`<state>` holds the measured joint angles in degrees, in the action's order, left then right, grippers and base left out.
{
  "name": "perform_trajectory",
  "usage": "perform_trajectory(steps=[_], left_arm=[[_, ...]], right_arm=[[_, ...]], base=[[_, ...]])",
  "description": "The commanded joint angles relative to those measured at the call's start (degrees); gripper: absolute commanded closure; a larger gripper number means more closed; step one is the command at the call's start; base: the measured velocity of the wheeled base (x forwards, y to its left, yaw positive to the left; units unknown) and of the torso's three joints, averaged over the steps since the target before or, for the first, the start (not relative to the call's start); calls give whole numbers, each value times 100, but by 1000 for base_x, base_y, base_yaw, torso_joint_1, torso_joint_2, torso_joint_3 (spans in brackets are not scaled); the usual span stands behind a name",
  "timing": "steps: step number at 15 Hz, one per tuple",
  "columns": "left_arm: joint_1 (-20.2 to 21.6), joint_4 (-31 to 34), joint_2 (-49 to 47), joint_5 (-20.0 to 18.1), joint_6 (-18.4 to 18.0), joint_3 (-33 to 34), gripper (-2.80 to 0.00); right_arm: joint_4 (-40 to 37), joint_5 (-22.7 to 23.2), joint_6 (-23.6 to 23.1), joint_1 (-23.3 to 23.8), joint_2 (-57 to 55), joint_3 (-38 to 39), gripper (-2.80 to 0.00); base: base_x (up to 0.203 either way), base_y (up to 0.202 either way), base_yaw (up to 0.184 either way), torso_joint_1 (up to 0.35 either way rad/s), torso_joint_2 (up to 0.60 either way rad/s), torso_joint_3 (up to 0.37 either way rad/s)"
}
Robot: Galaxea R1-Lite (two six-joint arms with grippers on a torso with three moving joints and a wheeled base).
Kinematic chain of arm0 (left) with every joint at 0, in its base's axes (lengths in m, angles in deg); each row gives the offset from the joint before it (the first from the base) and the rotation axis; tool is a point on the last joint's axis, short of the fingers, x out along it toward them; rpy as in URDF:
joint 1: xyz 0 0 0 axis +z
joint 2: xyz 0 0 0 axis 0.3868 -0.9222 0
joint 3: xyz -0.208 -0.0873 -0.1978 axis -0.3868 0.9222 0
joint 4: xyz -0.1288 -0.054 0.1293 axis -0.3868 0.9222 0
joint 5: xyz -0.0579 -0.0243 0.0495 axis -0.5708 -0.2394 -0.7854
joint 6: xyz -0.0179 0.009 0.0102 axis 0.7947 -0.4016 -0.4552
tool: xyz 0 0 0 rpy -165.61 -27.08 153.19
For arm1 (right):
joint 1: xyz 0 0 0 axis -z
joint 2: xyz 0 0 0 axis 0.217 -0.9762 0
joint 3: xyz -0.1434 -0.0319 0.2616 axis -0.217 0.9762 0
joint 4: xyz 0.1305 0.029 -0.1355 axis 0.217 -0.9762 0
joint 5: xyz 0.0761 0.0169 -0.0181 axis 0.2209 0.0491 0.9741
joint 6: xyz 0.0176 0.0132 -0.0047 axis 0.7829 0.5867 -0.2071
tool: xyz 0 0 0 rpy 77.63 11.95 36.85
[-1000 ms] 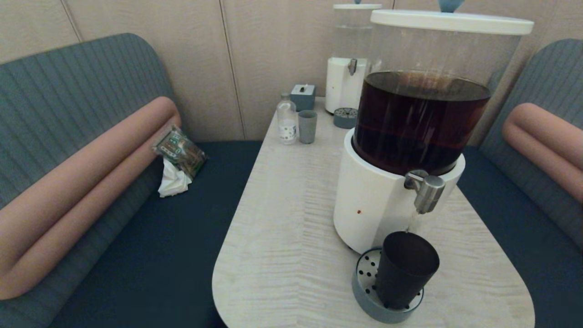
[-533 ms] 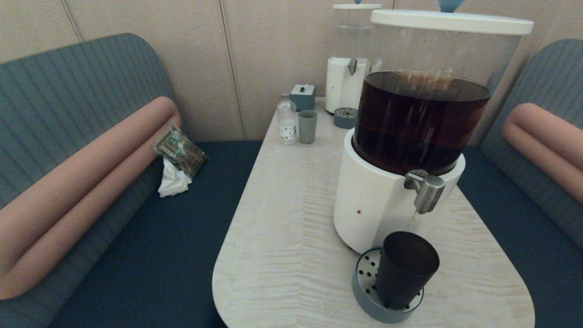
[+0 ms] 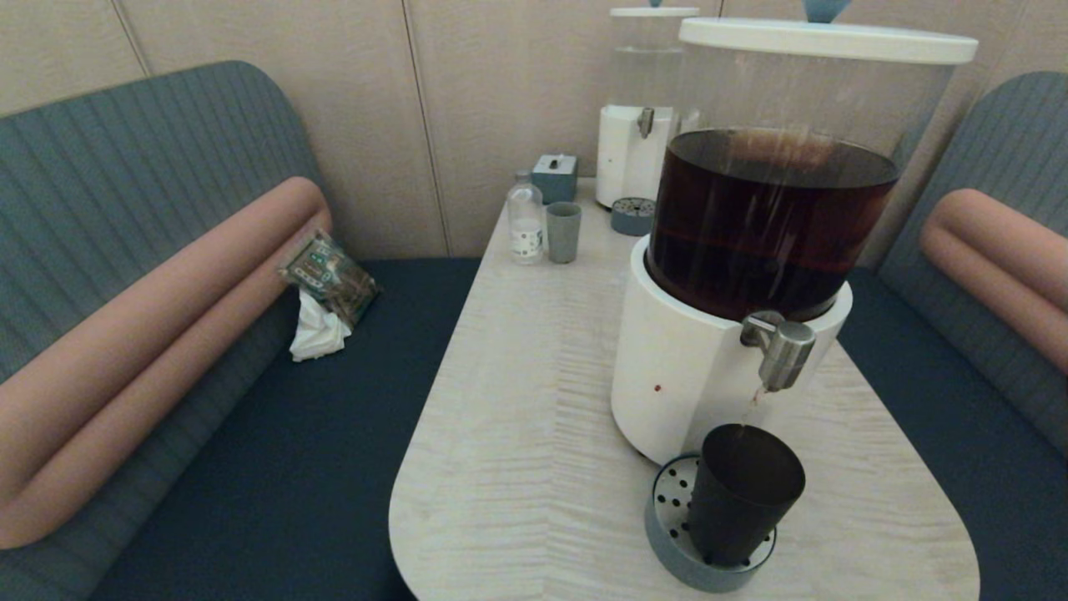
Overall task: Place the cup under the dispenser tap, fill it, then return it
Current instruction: Turn off the faucet
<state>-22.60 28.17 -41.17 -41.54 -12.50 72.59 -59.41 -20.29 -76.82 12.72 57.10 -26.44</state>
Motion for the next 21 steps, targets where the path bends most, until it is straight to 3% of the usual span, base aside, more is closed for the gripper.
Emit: perform_trajectory(steps=[1,12,15,17,21], left_arm=[[2,2,-7,2,1,9,0],[2,2,-7,2,1,9,0],[2,2,-7,2,1,9,0],[2,2,-7,11,10,9,0],[2,3,-7,-15,-60,9,0]], right_arm=[[-4,5,-4,-1,126,176,0],[62,-11,484,-1,341,1600,0],[49,-37,515,-1,341,1610,0],[81,-343,405,-1,341,1785,0],[31,-355,401,-1,323,1750,0]], base=[[0,0,0,0,0,0],[0,0,0,0,0,0],[0,0,0,0,0,0],[0,0,0,0,0,0],[0,0,0,0,0,0]])
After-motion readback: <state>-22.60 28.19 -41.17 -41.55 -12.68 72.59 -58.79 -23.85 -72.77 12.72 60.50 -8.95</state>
